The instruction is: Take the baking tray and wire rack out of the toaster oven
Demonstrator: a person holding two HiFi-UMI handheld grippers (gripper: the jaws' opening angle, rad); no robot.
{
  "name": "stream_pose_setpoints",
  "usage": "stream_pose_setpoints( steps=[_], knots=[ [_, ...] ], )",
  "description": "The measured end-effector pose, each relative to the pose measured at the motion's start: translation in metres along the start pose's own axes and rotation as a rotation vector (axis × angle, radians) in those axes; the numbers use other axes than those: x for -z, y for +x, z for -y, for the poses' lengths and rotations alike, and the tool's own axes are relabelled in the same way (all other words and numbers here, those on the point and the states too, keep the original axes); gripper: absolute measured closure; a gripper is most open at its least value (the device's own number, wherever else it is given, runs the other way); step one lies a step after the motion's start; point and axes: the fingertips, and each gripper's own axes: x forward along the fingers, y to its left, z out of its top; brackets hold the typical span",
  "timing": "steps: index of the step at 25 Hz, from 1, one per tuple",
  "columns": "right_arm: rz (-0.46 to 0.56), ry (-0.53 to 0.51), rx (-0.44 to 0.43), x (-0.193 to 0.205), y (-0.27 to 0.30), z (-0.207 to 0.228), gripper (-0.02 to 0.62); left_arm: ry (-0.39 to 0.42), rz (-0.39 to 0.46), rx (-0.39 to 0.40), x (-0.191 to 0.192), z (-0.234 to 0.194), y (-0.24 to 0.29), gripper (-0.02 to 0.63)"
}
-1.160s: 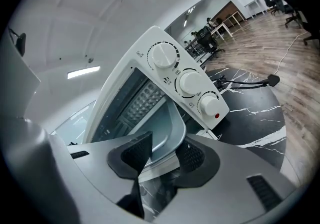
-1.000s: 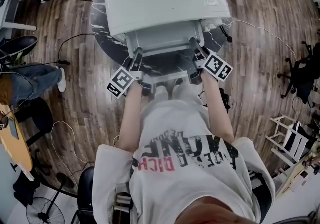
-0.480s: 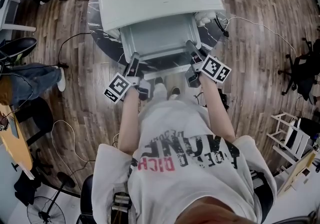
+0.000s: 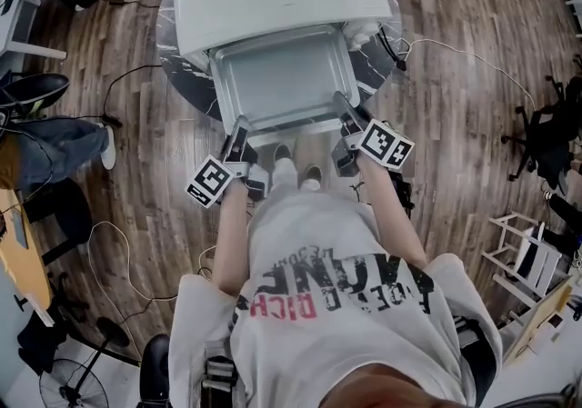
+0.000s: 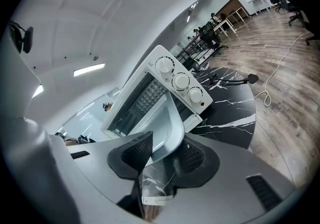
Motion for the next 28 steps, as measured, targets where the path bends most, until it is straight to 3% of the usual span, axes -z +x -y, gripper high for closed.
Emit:
stream_pose_setpoints(
  steps=[17, 28],
  knots=[
    [-0.017, 0.015, -0.056, 0.018, -0.074, -0.005, 0.466, 0.021, 0.060, 0.031, 0.041, 0.029, -0.062, 0.503],
    [0.023, 0.028, -0.126, 0.016, -0.126, -0.028, 0.469, 0.014, 0.107, 0.087, 0.057, 0.065, -0.110, 0.505]
  ],
)
